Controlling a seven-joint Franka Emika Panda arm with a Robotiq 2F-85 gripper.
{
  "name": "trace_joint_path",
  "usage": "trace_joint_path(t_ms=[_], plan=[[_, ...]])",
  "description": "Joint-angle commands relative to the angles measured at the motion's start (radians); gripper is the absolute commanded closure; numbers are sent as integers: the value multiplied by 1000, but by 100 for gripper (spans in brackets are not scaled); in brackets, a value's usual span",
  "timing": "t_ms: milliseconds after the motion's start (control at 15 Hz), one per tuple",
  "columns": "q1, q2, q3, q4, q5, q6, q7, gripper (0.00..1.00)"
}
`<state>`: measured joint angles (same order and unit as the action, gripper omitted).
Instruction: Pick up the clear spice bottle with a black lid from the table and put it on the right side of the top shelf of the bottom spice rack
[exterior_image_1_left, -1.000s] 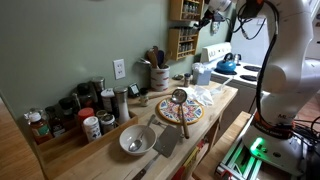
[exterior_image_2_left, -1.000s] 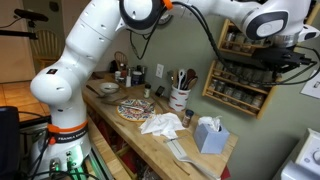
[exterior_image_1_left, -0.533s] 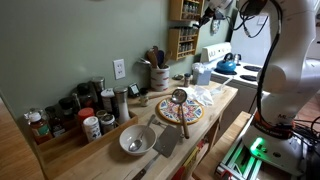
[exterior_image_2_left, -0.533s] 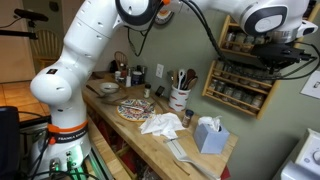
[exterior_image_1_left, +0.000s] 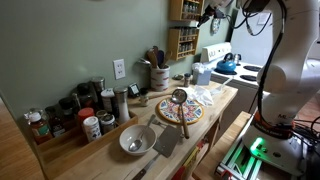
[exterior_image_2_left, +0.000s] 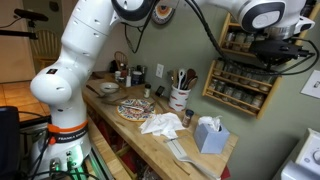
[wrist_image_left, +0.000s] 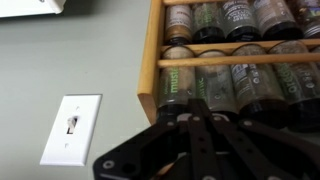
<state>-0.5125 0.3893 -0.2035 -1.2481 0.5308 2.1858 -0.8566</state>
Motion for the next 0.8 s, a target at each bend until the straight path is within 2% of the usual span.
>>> trace_joint_path(t_ms=[0,133,400,733], plan=[[-14,-65,9,-75,12,-124,-36,100],[-8,-108,3,-110,-8,-228,-38,72],[37,-234,-18,-218,-153,-278,-19,44],[90,-431,11,-344,-375,-305,80,7]])
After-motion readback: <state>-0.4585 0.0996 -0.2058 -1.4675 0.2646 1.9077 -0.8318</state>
